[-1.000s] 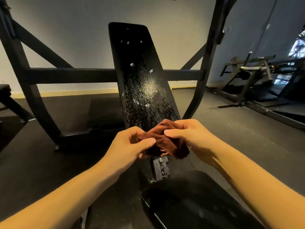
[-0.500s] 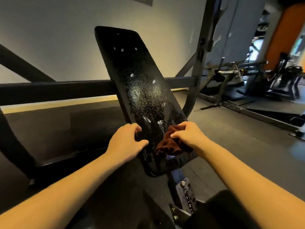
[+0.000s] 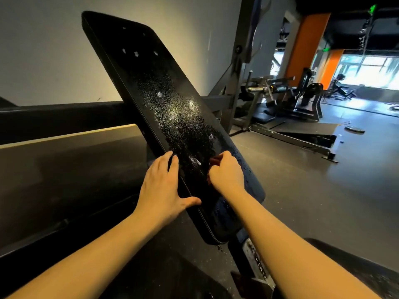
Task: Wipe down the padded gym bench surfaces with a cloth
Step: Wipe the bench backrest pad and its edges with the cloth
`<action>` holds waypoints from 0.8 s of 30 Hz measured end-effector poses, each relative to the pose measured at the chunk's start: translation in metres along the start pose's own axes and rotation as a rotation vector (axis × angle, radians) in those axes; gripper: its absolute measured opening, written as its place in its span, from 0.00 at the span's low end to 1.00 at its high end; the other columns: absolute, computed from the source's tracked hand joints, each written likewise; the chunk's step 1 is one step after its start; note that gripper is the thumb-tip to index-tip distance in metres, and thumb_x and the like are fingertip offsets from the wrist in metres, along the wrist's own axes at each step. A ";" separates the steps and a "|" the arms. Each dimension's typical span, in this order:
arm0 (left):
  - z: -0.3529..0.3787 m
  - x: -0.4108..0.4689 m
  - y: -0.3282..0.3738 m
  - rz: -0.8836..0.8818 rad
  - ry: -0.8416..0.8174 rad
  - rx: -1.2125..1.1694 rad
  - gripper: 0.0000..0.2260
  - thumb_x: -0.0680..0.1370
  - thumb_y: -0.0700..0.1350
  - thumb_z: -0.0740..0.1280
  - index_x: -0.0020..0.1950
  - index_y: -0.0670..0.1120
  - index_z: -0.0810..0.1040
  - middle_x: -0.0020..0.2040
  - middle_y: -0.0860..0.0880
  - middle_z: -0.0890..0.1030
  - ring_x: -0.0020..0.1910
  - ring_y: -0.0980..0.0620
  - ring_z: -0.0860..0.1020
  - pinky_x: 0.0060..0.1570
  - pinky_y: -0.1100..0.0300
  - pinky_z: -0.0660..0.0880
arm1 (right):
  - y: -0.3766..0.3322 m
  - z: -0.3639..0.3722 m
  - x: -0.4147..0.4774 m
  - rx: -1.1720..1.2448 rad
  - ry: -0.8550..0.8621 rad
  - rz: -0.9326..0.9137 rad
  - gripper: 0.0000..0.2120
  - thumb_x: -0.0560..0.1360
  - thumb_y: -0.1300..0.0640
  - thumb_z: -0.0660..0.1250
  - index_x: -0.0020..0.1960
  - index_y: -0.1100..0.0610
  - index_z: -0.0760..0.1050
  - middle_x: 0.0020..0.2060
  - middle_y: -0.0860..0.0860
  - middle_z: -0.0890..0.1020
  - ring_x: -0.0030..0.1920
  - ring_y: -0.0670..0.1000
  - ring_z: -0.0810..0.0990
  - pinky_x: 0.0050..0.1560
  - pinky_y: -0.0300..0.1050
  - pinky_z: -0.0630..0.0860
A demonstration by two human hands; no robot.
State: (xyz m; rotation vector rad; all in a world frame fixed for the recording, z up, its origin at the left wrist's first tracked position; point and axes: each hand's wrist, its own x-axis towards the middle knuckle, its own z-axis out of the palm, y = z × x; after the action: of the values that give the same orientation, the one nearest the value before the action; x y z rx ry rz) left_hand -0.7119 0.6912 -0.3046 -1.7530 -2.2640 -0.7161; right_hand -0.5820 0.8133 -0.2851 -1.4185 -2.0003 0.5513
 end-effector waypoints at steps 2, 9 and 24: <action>0.001 0.001 -0.002 0.007 0.021 -0.009 0.58 0.65 0.74 0.73 0.84 0.45 0.51 0.83 0.47 0.51 0.81 0.46 0.50 0.81 0.49 0.54 | -0.014 -0.003 0.003 0.034 -0.061 -0.031 0.15 0.71 0.63 0.62 0.57 0.55 0.73 0.57 0.54 0.80 0.53 0.58 0.80 0.52 0.57 0.80; 0.004 0.004 0.001 0.002 0.052 -0.017 0.58 0.62 0.74 0.73 0.82 0.45 0.58 0.82 0.49 0.56 0.80 0.48 0.52 0.79 0.48 0.58 | -0.005 0.013 -0.011 -0.219 -0.008 -0.406 0.18 0.81 0.45 0.64 0.65 0.54 0.72 0.60 0.54 0.74 0.60 0.57 0.72 0.57 0.57 0.74; 0.022 0.005 -0.016 0.078 0.138 -0.058 0.58 0.61 0.76 0.69 0.80 0.40 0.64 0.79 0.46 0.63 0.78 0.45 0.60 0.74 0.47 0.62 | 0.039 0.012 0.035 0.013 0.224 -0.101 0.09 0.81 0.52 0.65 0.55 0.57 0.77 0.53 0.57 0.82 0.53 0.62 0.80 0.52 0.54 0.76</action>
State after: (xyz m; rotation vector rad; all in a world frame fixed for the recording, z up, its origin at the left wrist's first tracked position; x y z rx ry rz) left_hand -0.7251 0.7031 -0.3254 -1.7486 -2.0930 -0.8661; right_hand -0.5718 0.8597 -0.3102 -1.3022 -1.8734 0.3447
